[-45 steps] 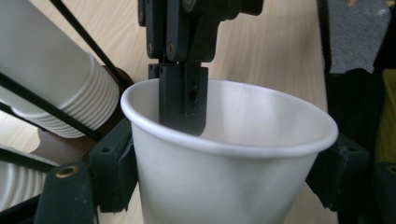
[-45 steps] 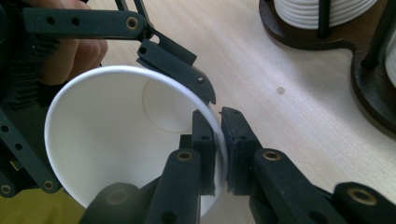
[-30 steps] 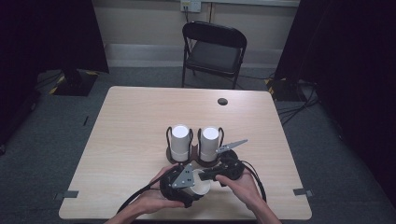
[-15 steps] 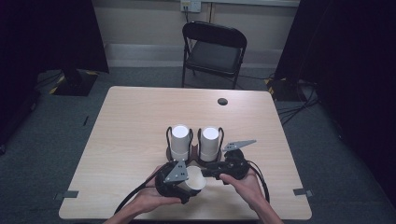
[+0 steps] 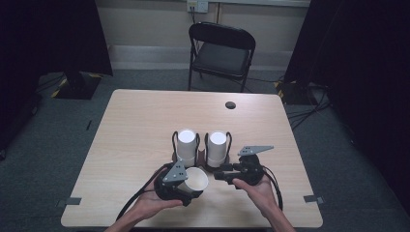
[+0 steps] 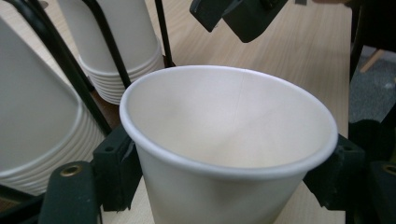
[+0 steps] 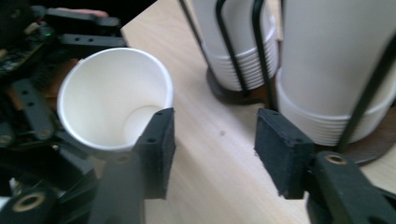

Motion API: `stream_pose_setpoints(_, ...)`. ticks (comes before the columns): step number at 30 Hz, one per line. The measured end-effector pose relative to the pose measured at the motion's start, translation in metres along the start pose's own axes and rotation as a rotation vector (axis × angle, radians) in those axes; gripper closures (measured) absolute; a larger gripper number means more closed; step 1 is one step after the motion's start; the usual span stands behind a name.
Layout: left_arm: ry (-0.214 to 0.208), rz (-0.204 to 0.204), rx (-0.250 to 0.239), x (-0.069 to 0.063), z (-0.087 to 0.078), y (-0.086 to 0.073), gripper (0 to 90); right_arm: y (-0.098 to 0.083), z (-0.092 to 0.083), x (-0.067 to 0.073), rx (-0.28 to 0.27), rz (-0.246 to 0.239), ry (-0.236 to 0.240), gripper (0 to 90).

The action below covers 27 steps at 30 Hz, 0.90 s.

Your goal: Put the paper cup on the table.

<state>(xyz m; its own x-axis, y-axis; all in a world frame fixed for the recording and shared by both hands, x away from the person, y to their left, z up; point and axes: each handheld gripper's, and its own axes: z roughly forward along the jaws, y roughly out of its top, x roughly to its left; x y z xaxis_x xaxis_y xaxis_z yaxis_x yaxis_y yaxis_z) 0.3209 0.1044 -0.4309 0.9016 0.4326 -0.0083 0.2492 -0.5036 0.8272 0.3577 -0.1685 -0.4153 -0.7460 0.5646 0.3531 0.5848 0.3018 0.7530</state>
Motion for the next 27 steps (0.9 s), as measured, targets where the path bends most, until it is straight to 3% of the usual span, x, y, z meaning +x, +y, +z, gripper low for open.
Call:
stream_pose_setpoints(6, 0.021, -0.046, -0.014, 0.006, -0.01, -0.005, 24.4, -0.001, -0.005, -0.003, -0.033, 0.008, -0.035, 42.0)
stream_pose_setpoints(12, 0.032, -0.064, -0.024, 0.012, -0.022, -0.011, 24.3, -0.002, -0.009, -0.004, -0.046, 0.015, -0.078, 40.0)
stream_pose_setpoints(19, 0.092, -0.144, -0.058, 0.033, -0.037, -0.017, 24.4, -0.004, -0.017, -0.012, -0.092, 0.026, -0.124, 38.6)
stream_pose_setpoints(21, 0.111, -0.124, -0.045, 0.036, -0.038, -0.017, 24.4, -0.004, -0.018, -0.013, -0.099, 0.027, -0.13, 38.6)
stream_pose_setpoints(27, 0.122, -0.171, -0.027, 0.048, -0.039, -0.026, 24.4, -0.006, -0.021, -0.018, -0.112, 0.037, -0.148, 38.5)
